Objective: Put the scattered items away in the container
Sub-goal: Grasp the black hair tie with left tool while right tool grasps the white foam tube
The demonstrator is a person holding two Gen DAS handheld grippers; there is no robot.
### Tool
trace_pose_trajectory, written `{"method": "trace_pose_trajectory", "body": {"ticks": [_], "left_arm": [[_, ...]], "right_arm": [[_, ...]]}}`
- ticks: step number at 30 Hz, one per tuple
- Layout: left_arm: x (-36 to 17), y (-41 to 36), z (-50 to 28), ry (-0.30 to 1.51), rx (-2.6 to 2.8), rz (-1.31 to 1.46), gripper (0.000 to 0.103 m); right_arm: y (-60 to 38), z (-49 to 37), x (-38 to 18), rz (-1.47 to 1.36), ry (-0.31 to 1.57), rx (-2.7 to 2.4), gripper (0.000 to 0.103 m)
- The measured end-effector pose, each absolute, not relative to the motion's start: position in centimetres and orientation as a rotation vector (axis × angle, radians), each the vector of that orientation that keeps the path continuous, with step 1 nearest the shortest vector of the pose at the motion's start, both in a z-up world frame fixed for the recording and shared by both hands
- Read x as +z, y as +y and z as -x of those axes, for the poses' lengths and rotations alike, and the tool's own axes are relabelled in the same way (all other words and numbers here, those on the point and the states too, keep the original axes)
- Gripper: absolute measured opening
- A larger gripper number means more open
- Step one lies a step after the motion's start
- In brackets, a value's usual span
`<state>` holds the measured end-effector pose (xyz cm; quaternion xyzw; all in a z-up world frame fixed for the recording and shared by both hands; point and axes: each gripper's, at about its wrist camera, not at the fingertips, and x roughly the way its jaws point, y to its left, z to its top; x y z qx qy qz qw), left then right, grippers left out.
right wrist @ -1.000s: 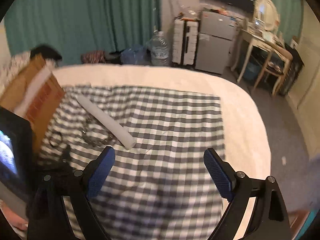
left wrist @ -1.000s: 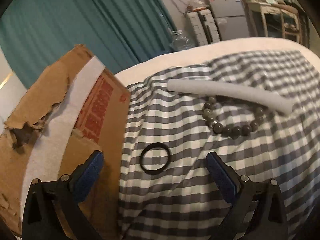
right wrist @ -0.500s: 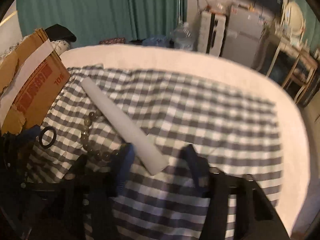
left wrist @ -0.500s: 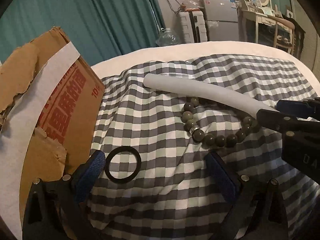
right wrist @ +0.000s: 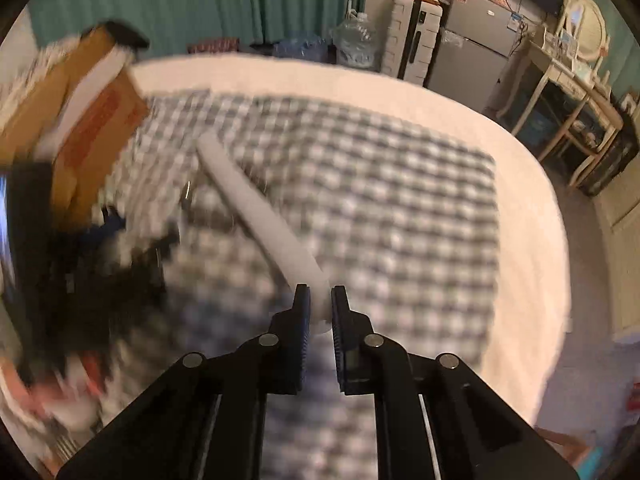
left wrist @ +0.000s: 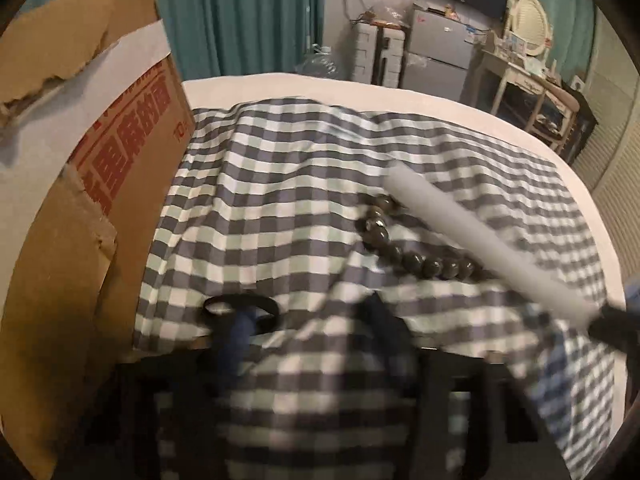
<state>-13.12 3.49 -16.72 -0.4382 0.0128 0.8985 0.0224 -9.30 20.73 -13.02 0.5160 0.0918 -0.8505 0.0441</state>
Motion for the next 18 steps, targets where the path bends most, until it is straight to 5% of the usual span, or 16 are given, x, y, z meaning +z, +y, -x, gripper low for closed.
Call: {"method": "trace_pose_trajectory", "body": {"ticks": [1,6,9,11,13,18], "left_arm": [[-16.7,3.9,12.9,0.066,2.785,1.359,0.023],[-16.2,4.4,11.9,0.12,2.767,1.361,0.022],[-16.1,3.5,11.8,0.061,2.75,1.369,0.02],[-16.1,3.2,12.0,0.042,2.743,1.365,0.019],[-16.2,3.0,12.0,0.044,2.76,1.351,0.009],[-16.7,3.1,12.5,0.072,2.769,1.322,0.005]], "right_arm": [[21.0,8.2,-13.2,-1.607,0.29,-2.584,0.01],[20.8,4.3,-14.8,-1.755,0.322,-2.449,0.016],[20.7,4.4,-14.0,-1.746,0.319,-2.485,0.03],[21.0,4.6,-13.1,-1.713,0.272,-2.528,0.053],[21.3,5.3,-12.5,-1.674,0.213,-2.588,0.064],[19.0,8.4,-13.2,-1.625,0.1,-2.608,0.064]]}}
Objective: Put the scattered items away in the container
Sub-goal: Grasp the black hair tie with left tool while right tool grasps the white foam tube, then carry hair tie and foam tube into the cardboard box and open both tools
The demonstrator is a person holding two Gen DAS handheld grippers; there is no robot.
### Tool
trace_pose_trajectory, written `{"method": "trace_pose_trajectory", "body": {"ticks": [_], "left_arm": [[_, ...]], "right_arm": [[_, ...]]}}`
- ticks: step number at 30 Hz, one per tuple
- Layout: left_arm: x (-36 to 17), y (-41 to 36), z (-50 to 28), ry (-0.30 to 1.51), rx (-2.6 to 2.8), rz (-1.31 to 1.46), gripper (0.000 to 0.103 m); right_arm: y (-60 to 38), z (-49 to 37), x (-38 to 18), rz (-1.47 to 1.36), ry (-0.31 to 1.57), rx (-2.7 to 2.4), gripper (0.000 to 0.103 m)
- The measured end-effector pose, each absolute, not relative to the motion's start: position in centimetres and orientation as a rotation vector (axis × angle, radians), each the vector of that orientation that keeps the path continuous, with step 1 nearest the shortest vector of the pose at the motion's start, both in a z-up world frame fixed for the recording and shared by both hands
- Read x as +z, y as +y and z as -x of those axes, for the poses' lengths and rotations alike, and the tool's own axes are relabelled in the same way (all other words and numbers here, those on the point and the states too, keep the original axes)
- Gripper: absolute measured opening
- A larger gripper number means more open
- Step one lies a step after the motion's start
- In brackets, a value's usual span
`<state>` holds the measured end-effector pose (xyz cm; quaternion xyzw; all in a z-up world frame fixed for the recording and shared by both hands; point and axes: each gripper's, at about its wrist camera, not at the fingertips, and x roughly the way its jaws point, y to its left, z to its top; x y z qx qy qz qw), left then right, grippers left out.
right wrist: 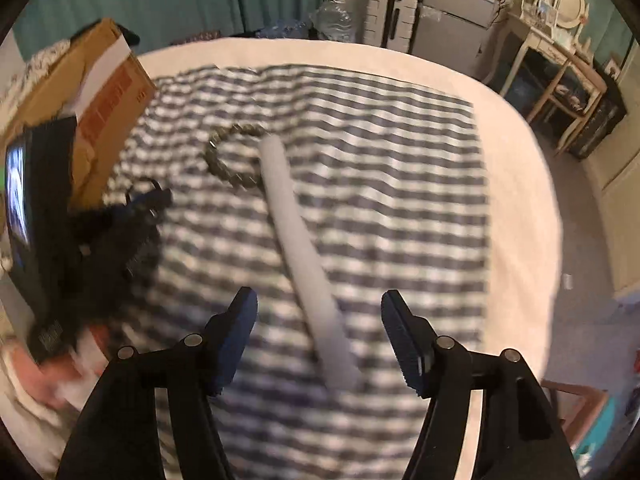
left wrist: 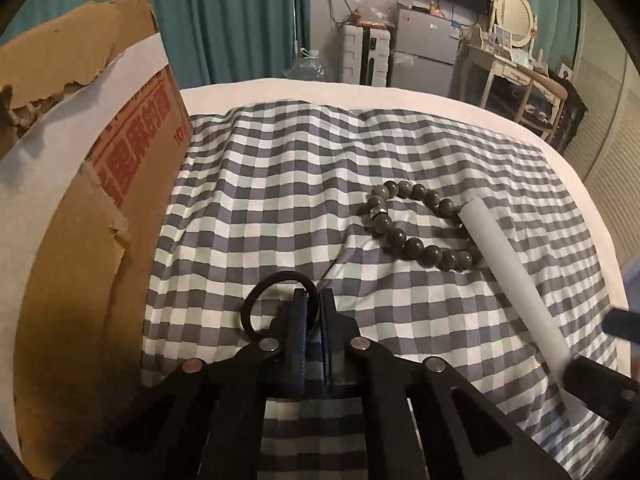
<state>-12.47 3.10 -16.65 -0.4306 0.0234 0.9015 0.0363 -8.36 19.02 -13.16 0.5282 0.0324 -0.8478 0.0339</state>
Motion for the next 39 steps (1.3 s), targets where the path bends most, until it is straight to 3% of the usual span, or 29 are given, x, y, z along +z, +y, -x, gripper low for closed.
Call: {"method": "trace_pose_trajectory", "body": {"ticks": [2,3,4,6,16,18,26,33,36,39], "left_arm": [[-16.3,3.3,12.7,0.085,2.753,1.327,0.005],[-16.0,3.3,12.9,0.09,2.733,1.329,0.004],[-15.6,3.4,13.0,0.094,2.723,1.324,0.004],[-13.9,3.1,13.3,0.076,2.713,1.287,0.004],[-3.9,1.8,11.5,0.015,2.708,1.148,0.004],[-2.3,1.5,10.9,0.011,2.711,1.141,0.004],[0.9,-0.1,9.0,-0.005,2.721,1.164,0.004],[2.9,-2.9,8.1,0.01,2.736,1.176,0.004],[3.4,-4.9,7.9,0.028,2.767,1.166,0.004],[3.0,-6.9,8.0,0.014,2.787,1.181,0.004]], "right_arm": [[17.9,9.2,-14.6,-1.645,0.167,-2.612,0.058],[17.7,9.5,-15.4,-1.664,0.157,-2.59,0.046],[17.5,9.7,-16.2,-1.701,0.157,-2.568,0.016],[17.3,9.7,-16.4,-1.715,0.177,-2.581,0.015],[20.0,8.1,-9.2,-1.568,-0.13,-2.684,0.013],[19.7,7.4,-7.8,-1.524,-0.146,-2.696,0.004],[19.8,5.7,-4.3,-1.415,-0.186,-2.71,0.004],[19.3,7.2,-10.4,-1.654,-0.08,-2.606,0.004],[19.2,7.9,-13.8,-1.776,-0.029,-2.55,0.012],[19.5,8.3,-15.9,-1.852,-0.069,-2.495,0.038]]}}
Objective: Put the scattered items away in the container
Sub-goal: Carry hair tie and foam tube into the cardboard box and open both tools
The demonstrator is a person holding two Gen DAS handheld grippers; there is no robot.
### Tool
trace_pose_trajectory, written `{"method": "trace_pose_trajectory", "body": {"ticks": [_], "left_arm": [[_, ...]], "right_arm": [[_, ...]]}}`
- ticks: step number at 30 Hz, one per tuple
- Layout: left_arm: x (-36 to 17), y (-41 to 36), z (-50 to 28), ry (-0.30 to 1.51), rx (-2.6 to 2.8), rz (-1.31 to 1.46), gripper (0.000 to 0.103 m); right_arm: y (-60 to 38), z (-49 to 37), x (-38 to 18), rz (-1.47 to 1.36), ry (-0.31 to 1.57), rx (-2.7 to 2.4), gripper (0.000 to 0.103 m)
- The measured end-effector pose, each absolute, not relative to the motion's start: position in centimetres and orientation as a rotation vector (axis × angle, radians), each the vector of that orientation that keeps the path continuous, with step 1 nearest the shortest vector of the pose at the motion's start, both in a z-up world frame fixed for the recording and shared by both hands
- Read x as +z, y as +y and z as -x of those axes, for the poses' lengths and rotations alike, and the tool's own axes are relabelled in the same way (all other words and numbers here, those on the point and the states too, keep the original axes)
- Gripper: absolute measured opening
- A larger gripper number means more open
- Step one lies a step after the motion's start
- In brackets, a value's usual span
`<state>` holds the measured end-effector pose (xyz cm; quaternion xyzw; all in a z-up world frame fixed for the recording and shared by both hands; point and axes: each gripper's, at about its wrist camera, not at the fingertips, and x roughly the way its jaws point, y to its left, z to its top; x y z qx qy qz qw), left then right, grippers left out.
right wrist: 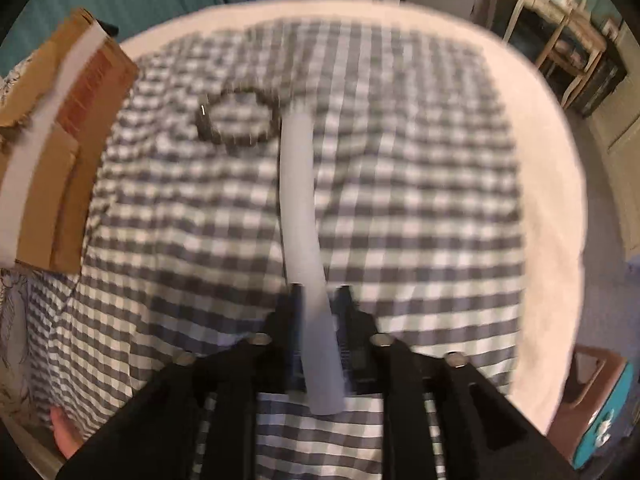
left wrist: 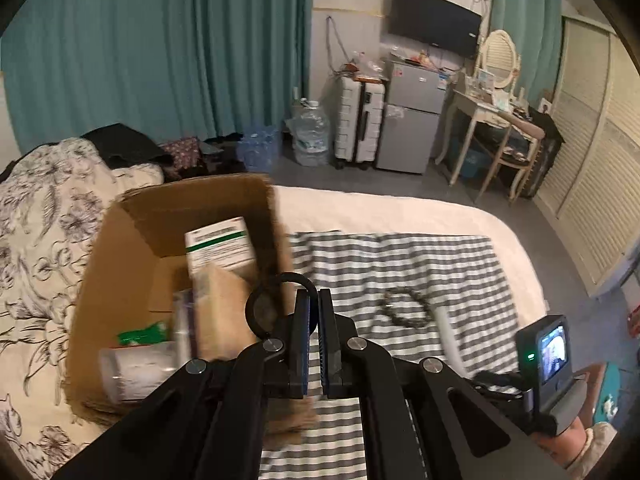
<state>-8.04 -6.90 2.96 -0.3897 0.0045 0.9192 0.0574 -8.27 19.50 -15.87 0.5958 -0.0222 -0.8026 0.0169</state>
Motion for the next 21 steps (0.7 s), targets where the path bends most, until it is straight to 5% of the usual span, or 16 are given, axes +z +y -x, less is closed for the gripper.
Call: {"method": "trace_pose_trajectory", "body": {"ticks": [1,6,7,8,9,21], "left_arm": [[2.7,-7.5,8.2,-0.008,2.788,1.191,0.004],[1.7,-9.2,8.9,-0.067,2.769,1.229,0.004],[1.6,-9.4,9.0,-0.077,2.764,1.231,0.004],[1.5,-9.7,9.1,-0.093,2.758,1.234,0.004],[1.5,-10.0,9.2,-0.104,2.756,1.235,0.004],[1.8,-12.7,8.7,-0.146,2.771,1.288,0.004]], "right_arm": [[19.6,8.4,-16.1,-1.856,-0.061,-2.506,0.045],[19.8,8.4,-16.5,-1.867,-0.088,-2.481,0.045],[19.7,8.3,-16.5,-1.868,-0.103,-2.458,0.037],[19.4,8.1,-16.5,-1.868,-0.11,-2.439,0.015],[18.8,7.9,-16.5,-1.876,-0.078,-2.436,0.012],[11.2,2.4,-8.2,-1.569,0.161,-2.628,0.007]]}}
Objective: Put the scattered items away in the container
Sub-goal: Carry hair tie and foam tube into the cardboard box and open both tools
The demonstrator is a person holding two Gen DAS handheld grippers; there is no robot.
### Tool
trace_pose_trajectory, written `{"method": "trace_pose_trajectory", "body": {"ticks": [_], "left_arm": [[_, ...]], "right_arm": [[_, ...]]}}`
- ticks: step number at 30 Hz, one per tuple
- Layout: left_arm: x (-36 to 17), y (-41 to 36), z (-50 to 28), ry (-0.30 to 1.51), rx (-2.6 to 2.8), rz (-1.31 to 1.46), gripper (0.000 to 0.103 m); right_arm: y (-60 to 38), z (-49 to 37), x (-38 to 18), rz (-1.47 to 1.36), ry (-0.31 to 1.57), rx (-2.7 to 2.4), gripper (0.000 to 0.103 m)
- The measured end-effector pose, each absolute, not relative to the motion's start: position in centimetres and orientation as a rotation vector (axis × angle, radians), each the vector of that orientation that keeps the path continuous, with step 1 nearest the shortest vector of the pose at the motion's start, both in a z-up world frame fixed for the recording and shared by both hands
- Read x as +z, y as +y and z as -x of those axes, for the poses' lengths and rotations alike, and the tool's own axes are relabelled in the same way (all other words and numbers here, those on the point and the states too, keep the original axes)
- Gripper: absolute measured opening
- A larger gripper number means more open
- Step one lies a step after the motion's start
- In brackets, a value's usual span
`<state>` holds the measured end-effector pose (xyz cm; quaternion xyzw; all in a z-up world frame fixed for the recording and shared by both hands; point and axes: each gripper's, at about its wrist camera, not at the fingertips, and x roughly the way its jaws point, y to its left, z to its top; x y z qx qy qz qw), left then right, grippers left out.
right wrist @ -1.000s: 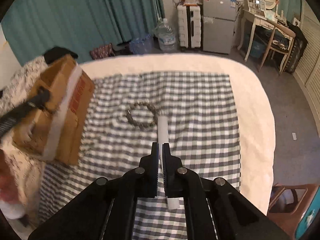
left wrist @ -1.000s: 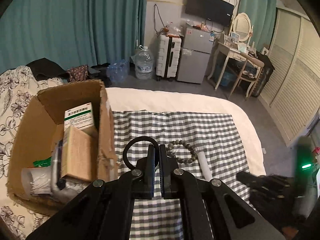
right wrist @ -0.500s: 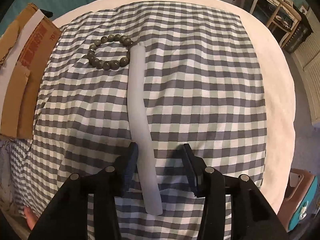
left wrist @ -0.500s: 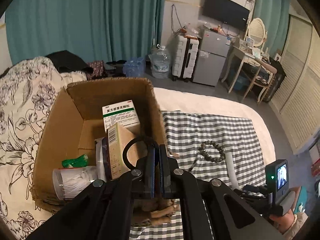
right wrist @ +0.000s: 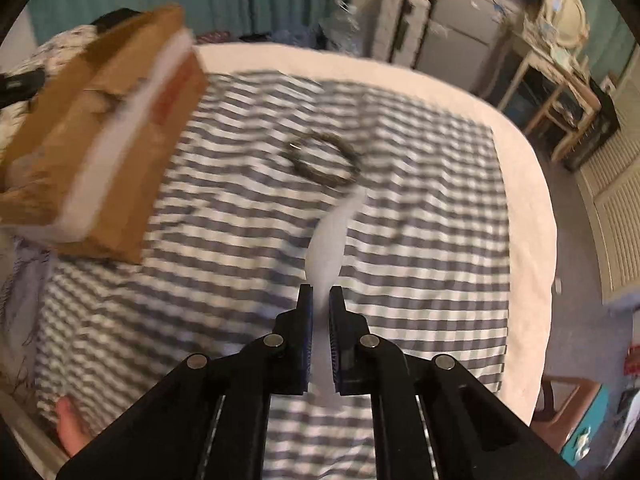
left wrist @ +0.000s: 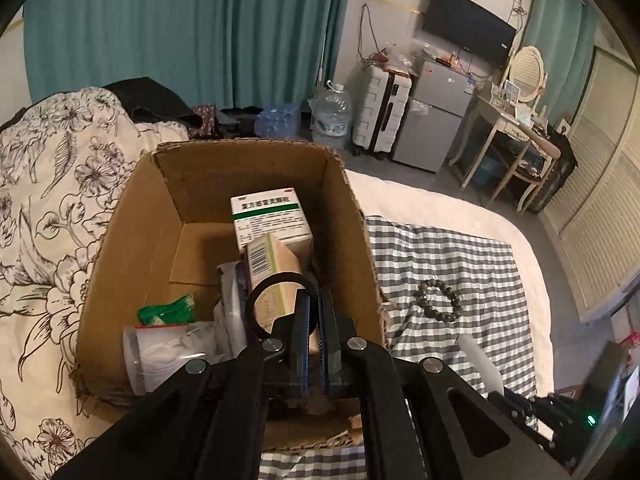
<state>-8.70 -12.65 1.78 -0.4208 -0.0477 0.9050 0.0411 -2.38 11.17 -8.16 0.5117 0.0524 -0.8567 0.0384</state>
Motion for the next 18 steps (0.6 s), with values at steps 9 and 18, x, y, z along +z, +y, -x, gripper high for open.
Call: {"method": "trace_pose_trajectory", "body": {"ticks": [9,18], "left_arm": [[3.7,-17.3,7.9,-0.206,2.837,1.278,0.004],[2.2,-20.6,9.2,-0.352,2.786,1.335,0.004]], "right_arm": [[5.8,1.6,-0.4,-1.353,0.088,-2.638,0.007],[-1.9,5.6,5.4,-1.131,0.053,-2.577,0.007]]}}
